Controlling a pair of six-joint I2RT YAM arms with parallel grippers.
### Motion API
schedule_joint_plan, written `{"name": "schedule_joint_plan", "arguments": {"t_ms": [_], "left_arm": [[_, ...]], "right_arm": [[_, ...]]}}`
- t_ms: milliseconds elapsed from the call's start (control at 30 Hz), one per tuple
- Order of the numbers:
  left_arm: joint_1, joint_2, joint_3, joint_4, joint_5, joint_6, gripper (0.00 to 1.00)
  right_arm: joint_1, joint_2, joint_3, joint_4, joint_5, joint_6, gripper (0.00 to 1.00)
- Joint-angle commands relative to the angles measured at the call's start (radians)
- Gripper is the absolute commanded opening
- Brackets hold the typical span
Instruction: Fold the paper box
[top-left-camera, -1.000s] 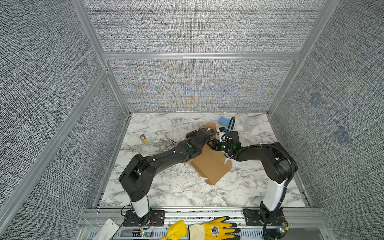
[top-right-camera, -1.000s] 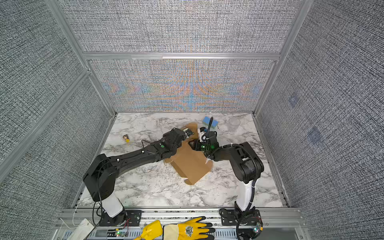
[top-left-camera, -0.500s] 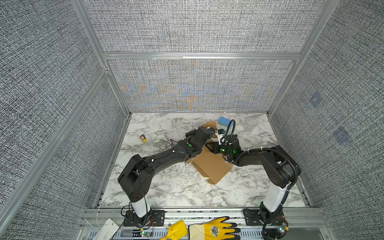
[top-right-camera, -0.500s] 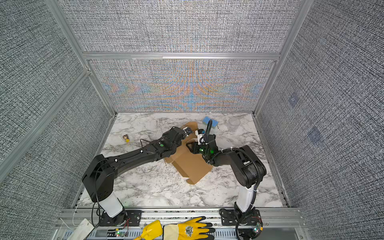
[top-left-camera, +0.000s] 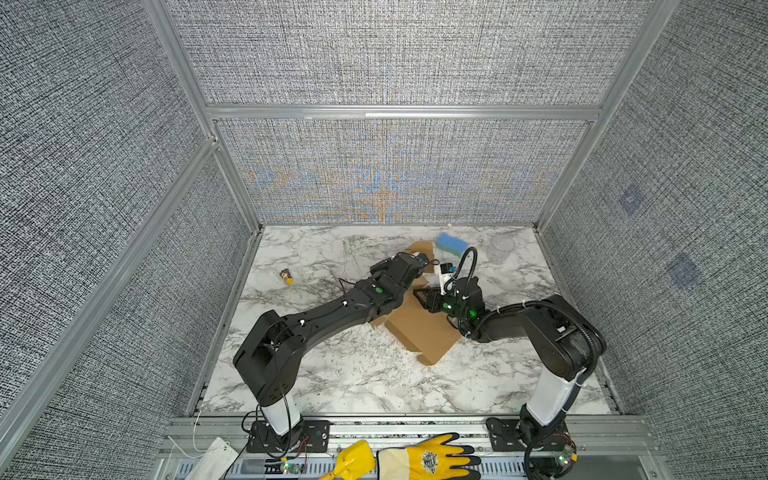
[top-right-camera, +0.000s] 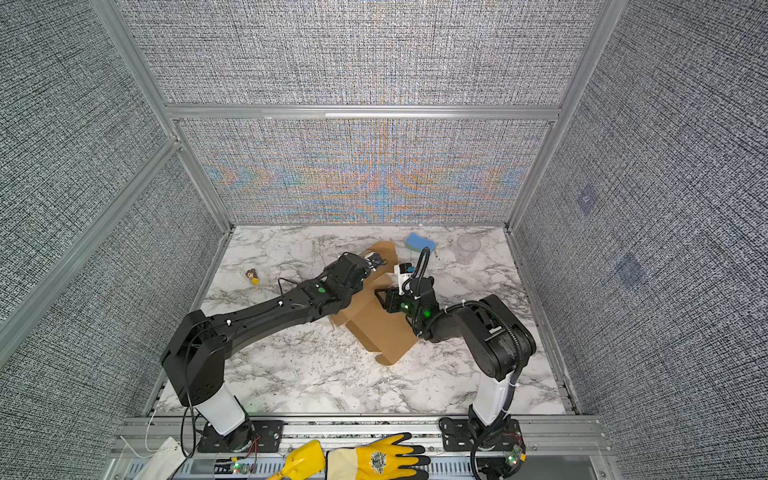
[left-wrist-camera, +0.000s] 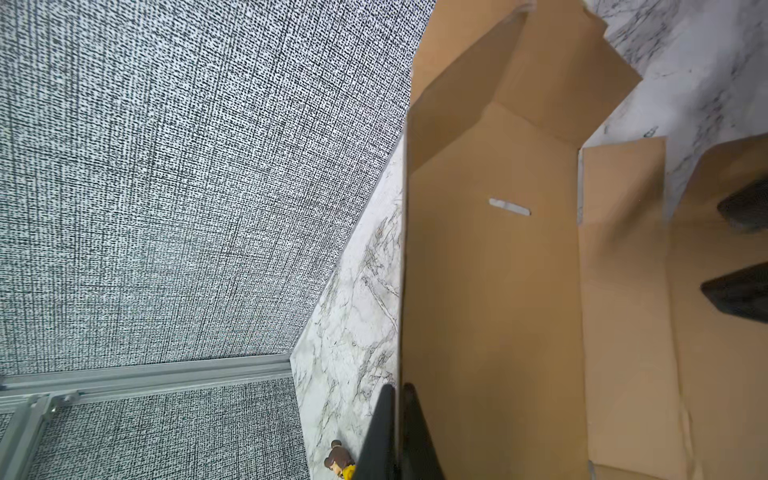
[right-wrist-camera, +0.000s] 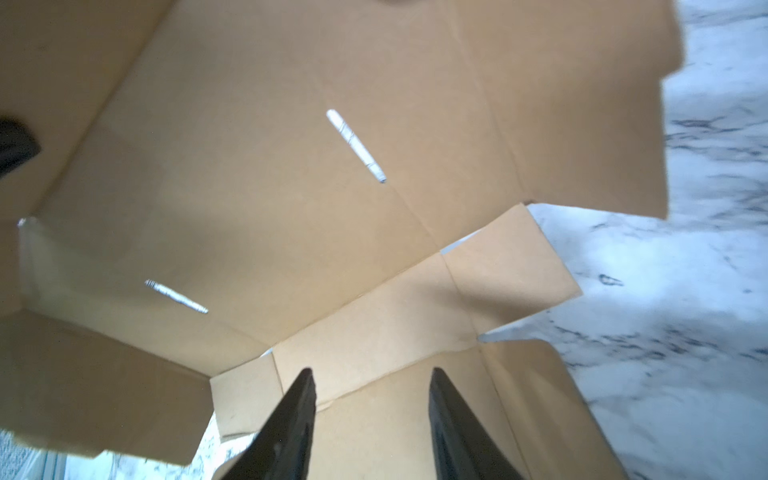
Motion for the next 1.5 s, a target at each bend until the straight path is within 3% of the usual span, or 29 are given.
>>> {"name": "schedule_joint_plan", "arguments": {"t_ms": [0,333,700,967,1467], "left_arm": [[0.003,-0.008,0.002,0.001,0.006,-0.016,0.0],[0.003,-0.018,0.006,-0.014,0.01,-0.022,0.0],[0.0,-0.055,-0.007,-0.023,0.03,-0.036,0.0],[-0.01,-0.069,0.0,-0.038,0.041,-0.042,0.0],[-0.018,-0.077,0.011,-0.064,0.054,-0.06,0.0]], "right_arm": [[0.003,0.027,0.0,0.067,0.017,0.103,0.47],[-0.03,0.111,0.003,0.129,0.076,0.298,0.47],[-0.079,0.184,0.047,0.161,0.048,0.426,0.55],[-0.099,0.232,0.095,0.206,0.013,0.453,0.57],[-0.103,0.288,0.152,0.296,-0.047,0.396,0.58]]}}
